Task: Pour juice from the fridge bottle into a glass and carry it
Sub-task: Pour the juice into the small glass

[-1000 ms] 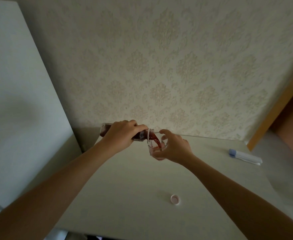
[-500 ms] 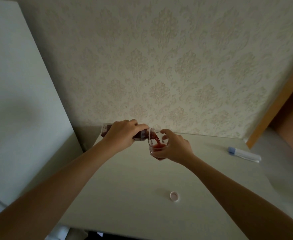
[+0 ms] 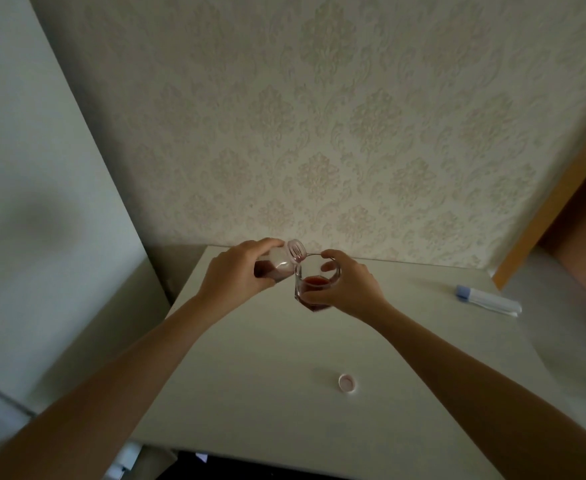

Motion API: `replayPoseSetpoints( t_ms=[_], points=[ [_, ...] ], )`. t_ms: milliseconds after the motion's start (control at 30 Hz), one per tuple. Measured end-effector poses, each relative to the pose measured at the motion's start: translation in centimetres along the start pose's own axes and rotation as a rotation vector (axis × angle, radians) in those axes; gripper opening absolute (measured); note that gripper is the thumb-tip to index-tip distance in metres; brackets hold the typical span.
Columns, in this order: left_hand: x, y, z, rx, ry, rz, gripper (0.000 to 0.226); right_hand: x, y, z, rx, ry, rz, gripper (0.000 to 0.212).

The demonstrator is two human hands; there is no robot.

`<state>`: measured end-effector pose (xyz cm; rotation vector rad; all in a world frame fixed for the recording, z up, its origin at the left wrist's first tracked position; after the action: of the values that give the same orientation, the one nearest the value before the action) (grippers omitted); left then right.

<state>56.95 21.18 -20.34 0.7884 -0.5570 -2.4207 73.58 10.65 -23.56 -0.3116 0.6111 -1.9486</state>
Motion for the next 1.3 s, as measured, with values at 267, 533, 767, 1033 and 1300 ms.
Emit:
replayPoseSetpoints(
  t_ms=[267, 533, 767, 1033, 1300],
  points=[
    [2.9, -4.7, -2.4, 0.530, 0.171, 0.358, 0.069, -1.0, 1.5, -1.5, -0.019, 0.009, -0.029, 0.094],
    [7.5, -9.6, -6.9, 0.705, 0.212, 0.552, 0.070, -1.0, 5.8, -7.8, 0.012, -0.086, -0.098, 0.087],
    [10.5, -12.6, -10.6, 0.705, 0.252, 0.596, 0.072, 0.1, 10.0, -15.0, 0.031, -0.207, -0.163, 0.082],
    [11.8, -13.9, -12.6, 0.722, 0.224, 0.629, 0.068, 0.7, 12.6, -19.1, 0.044, -0.230, -0.212, 0.082],
    [11.5, -13.5, -13.1, 0.748, 0.180, 0.592, 0.064, 0.9, 13.7, -20.5, 0.055, -0.242, -0.222, 0.083]
  ],
)
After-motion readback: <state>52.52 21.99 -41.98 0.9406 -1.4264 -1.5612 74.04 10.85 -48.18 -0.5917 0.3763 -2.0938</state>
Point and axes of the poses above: each hand's wrist, its own x-axis away from the middle knuckle, its own z-axis out of the back of the hand, y = z × x, the point moved 6 cm from there along -x, towards the middle knuckle, and after that the axes turned 9 degrees about x, right-handed, at the moved point
